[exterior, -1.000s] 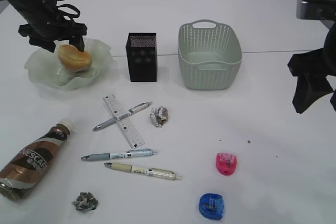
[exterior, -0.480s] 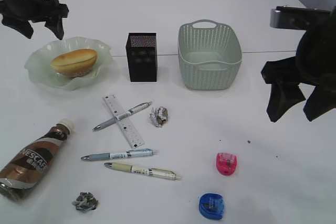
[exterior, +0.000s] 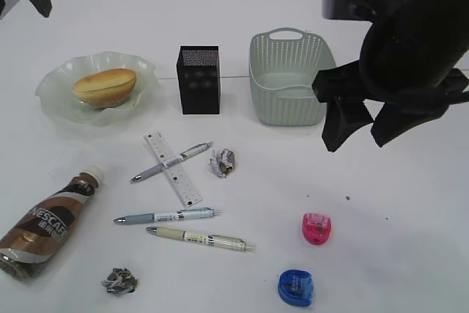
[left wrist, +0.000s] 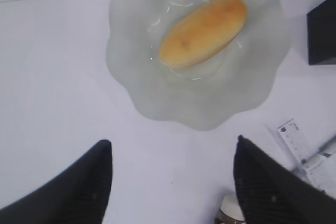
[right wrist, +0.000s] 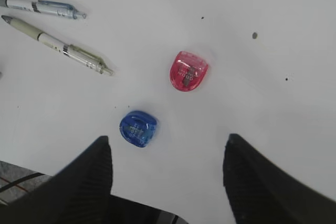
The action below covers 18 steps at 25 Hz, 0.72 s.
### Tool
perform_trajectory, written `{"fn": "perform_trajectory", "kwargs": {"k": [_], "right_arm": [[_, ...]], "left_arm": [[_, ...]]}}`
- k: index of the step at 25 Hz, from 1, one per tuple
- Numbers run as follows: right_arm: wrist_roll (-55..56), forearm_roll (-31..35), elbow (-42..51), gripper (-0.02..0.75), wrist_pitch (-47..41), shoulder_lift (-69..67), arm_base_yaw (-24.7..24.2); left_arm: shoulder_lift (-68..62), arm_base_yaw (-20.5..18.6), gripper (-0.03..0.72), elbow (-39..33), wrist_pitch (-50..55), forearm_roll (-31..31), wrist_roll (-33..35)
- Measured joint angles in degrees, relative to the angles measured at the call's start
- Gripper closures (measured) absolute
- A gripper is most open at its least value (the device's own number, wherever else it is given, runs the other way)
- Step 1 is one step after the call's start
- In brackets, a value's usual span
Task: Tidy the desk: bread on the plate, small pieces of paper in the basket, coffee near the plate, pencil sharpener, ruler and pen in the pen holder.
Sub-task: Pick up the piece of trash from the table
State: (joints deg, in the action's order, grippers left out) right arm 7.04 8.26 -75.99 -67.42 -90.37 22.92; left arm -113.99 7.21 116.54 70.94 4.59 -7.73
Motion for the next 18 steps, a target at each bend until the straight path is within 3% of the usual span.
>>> {"fn": "perform_trajectory", "kwargs": {"k": [7,18], "right_arm": [[0.00,-0.62,0.00,0.249,5.57,-0.09,0.00],[0.00,-2.84,0.00,0.249,8.70,-0.37,0.00]], "left_arm": [[10.09,0.00,0.175,-2.38,0.38,-1.85,0.00],[37.17,0.00,0.194,-22.64,1.15,-2.27,0.00]]}}
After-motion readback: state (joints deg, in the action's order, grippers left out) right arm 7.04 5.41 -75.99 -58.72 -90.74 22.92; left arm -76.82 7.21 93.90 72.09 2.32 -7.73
